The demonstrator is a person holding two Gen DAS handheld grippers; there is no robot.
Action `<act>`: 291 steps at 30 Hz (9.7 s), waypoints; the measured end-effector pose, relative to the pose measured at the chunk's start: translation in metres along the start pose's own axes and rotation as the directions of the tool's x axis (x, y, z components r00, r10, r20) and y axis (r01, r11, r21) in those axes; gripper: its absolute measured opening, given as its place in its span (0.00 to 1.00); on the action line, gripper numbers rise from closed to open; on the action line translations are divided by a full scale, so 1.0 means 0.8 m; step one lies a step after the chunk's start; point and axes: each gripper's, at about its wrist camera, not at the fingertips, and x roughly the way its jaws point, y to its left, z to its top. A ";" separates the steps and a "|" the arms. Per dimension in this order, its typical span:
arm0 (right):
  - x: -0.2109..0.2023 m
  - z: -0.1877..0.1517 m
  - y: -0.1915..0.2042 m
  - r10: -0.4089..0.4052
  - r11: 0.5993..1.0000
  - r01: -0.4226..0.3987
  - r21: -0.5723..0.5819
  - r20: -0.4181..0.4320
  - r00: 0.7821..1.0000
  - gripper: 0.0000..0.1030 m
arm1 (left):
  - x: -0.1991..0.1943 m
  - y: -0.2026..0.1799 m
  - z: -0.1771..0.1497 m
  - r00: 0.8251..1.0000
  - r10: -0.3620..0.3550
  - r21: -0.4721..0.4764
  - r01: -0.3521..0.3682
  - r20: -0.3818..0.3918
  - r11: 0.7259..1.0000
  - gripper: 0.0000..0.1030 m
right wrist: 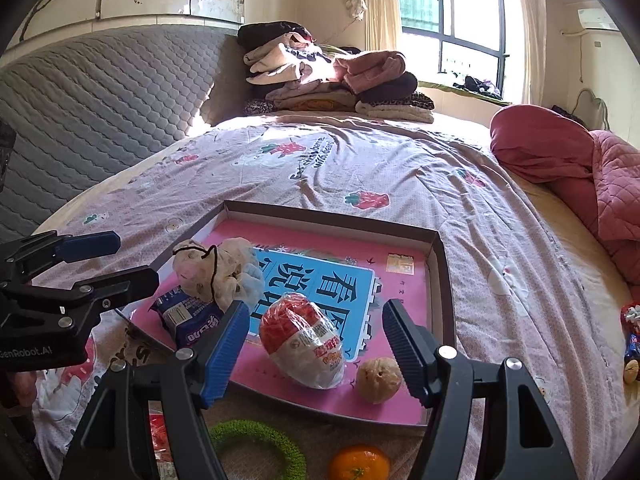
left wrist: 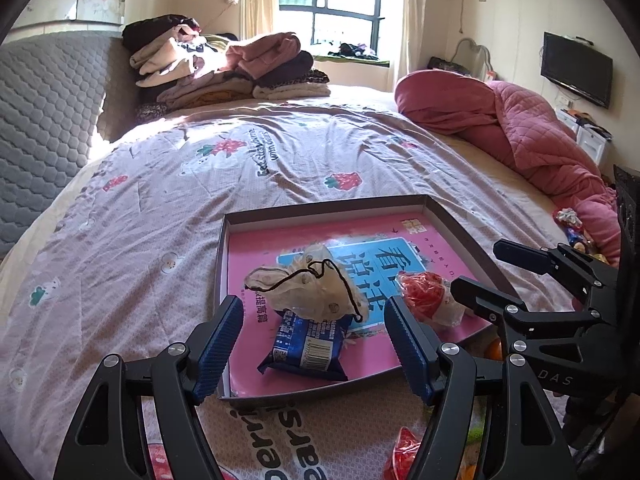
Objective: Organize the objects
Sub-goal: 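Withdraw both tools from the tray back toward the remaining items, then move left tool to second red-white egg while right tool approaches orange, then close left tool on red-white egg while right tool closes on orange, then lift egg with left tool while right tool lifts orange toward tray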
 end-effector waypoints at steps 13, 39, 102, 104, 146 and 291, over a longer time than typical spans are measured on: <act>-0.048 0.003 -0.009 0.000 0.999 -0.002 0.039 0.059 0.998 0.67 | -0.048 -0.018 -0.002 0.999 -0.008 0.006 0.008 0.053 1.000 0.72; -0.098 -0.029 -0.032 -0.029 0.995 0.021 0.095 0.085 0.996 0.67 | -0.086 -0.035 -0.030 0.998 -0.020 0.012 0.019 0.058 1.000 0.72; -0.085 -0.070 -0.035 -0.042 0.995 0.043 0.093 -0.009 0.999 0.67 | -0.067 -0.080 -0.104 0.994 -0.068 0.078 0.075 -0.084 0.994 0.72; -0.083 -0.071 -0.037 -0.044 0.994 0.045 0.095 -0.015 0.999 0.67 | -0.064 -0.082 -0.106 0.993 -0.071 0.081 0.078 -0.094 0.994 0.72; -0.037 -0.099 -0.044 -0.075 0.992 0.087 0.090 -0.130 0.989 0.67 | -0.028 -0.077 -0.126 0.982 -0.071 0.063 0.083 -0.175 0.995 0.72; -0.047 -0.033 -0.042 -0.040 0.999 0.039 0.030 0.037 0.999 0.38 | -0.028 -0.009 -0.050 1.000 -0.004 0.016 0.004 -0.011 1.000 0.57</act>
